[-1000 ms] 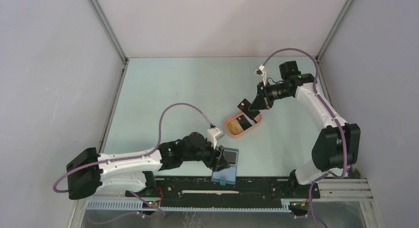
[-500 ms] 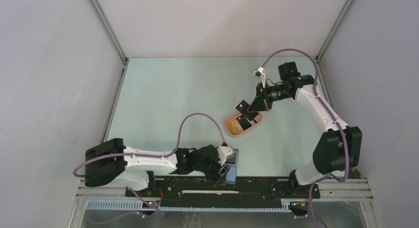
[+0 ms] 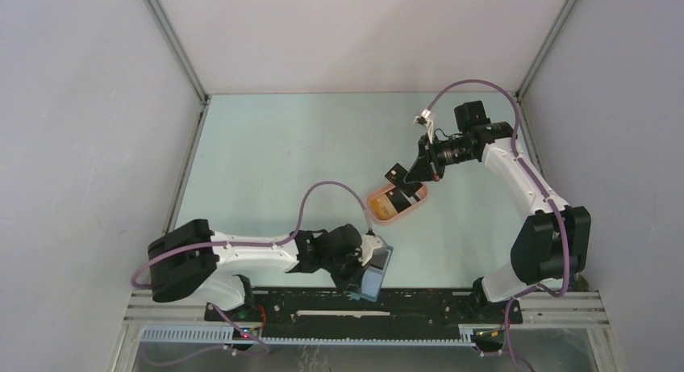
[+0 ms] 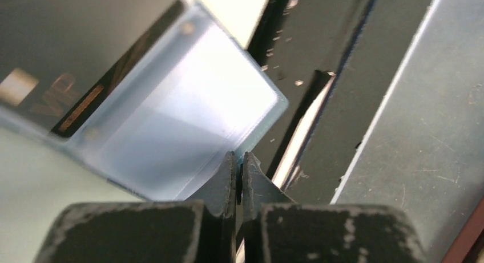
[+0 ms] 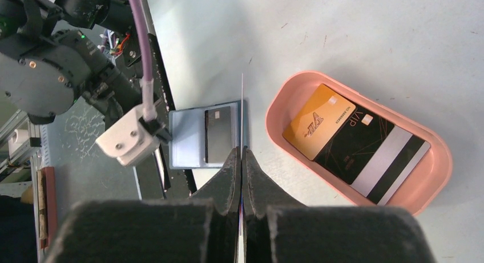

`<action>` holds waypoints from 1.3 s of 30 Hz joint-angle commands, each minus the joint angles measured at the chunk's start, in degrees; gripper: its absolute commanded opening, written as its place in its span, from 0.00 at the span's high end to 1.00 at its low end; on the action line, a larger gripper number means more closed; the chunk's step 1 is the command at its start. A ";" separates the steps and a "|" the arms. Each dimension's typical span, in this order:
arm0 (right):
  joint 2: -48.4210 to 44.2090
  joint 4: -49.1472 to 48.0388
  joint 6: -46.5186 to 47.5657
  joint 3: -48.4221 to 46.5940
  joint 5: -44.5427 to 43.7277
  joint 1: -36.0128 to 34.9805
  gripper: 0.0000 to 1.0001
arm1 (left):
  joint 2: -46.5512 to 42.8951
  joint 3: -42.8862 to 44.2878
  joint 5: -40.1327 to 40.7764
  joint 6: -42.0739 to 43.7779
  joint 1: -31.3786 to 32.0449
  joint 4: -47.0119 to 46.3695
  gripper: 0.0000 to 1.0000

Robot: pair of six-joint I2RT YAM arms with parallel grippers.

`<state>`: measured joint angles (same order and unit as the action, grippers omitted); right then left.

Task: Put the credit cards into the card holder
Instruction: Adjust the card holder at the center of the board.

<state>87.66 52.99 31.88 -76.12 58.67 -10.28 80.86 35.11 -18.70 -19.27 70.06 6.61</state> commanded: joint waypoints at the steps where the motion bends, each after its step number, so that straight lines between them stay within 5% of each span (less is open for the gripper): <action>1: -0.07 0.53 1.38 0.00 0.90 -0.43 1.00 | -3.77 5.53 4.77 3.66 -5.72 13.79 1.00; 8: 0.47 1.00 1.65 0.38 1.28 -1.34 1.00 | -3.90 9.02 10.84 3.64 -17.98 22.88 0.98; 16: -1.49 -12.79 -16.08 15.07 -0.28 -6.28 1.00 | -4.24 8.38 16.84 0.28 -22.91 21.51 0.76; 23: -13.55 -35.05 -32.52 33.35 0.29 -10.77 1.00 | -22.92 1.56 25.66 -4.39 -23.85 15.29 0.57; 28: -7.65 -39.67 -36.26 36.99 4.03 -13.47 1.00 | -35.85 -7.23 24.13 -8.83 -24.01 5.09 0.43; 39: -1.89 -38.98 -38.63 36.05 -7.45 -14.14 1.00 | -42.98 -16.48 19.14 -17.80 -24.10 -3.70 0.63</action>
<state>85.38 16.82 -3.86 -39.68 56.03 -24.34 39.53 21.28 2.02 -32.88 46.30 8.80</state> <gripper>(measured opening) 0.008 0.388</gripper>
